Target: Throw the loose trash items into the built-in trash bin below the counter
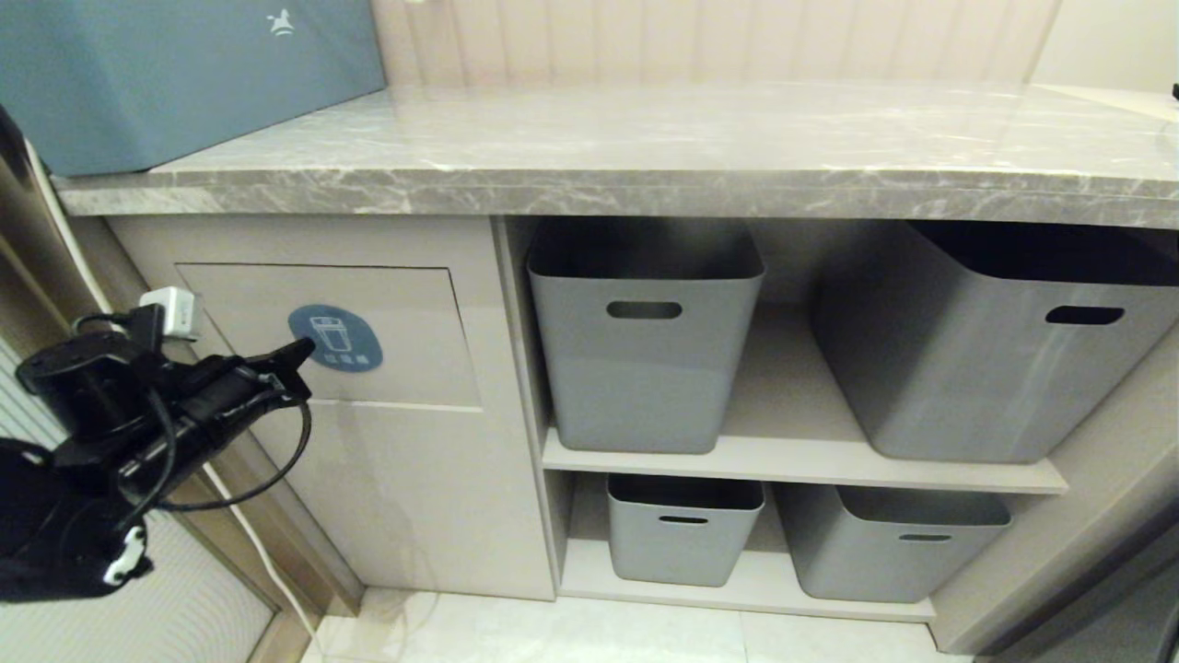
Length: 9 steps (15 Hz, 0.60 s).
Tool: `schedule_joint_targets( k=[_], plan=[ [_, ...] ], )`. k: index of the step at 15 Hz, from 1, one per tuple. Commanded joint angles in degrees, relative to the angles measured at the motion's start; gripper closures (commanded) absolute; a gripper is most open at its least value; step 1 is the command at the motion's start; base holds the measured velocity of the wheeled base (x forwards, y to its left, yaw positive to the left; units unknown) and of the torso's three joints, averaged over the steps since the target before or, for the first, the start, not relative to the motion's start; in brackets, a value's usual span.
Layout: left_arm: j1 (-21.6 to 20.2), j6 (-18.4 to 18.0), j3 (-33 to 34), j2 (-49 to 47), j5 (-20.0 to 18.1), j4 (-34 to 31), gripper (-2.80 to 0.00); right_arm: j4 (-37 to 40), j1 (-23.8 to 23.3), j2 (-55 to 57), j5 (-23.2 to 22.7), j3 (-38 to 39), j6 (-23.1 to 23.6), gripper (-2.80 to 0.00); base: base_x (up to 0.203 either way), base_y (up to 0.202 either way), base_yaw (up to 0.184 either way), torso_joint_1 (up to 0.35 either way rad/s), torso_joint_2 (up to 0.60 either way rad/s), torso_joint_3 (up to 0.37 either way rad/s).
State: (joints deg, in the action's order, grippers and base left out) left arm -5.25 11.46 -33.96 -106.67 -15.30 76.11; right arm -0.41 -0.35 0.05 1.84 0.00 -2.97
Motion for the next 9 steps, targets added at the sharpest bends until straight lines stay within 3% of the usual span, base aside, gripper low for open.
schedule_joint_targets(
  k=[1,4,9],
  plan=[
    [0.0,0.0,5.5,11.5,-0.1,-0.8,0.00,0.0,0.0,0.0,0.0,0.1,0.0,0.00,0.000,0.000,0.000,0.000,0.00,0.000],
    [0.1,-0.2,13.8,33.3,0.0,-13.1,0.00,0.0,0.0,0.0,0.0,0.0,0.0,0.00,0.000,0.000,0.000,0.000,0.00,0.000],
    [0.2,-4.1,23.8,77.6,3.6,-46.2,0.00,0.0,0.0,0.0,0.2,0.0,-0.1,0.00,0.000,0.000,0.000,0.000,0.00,0.000]
  ],
)
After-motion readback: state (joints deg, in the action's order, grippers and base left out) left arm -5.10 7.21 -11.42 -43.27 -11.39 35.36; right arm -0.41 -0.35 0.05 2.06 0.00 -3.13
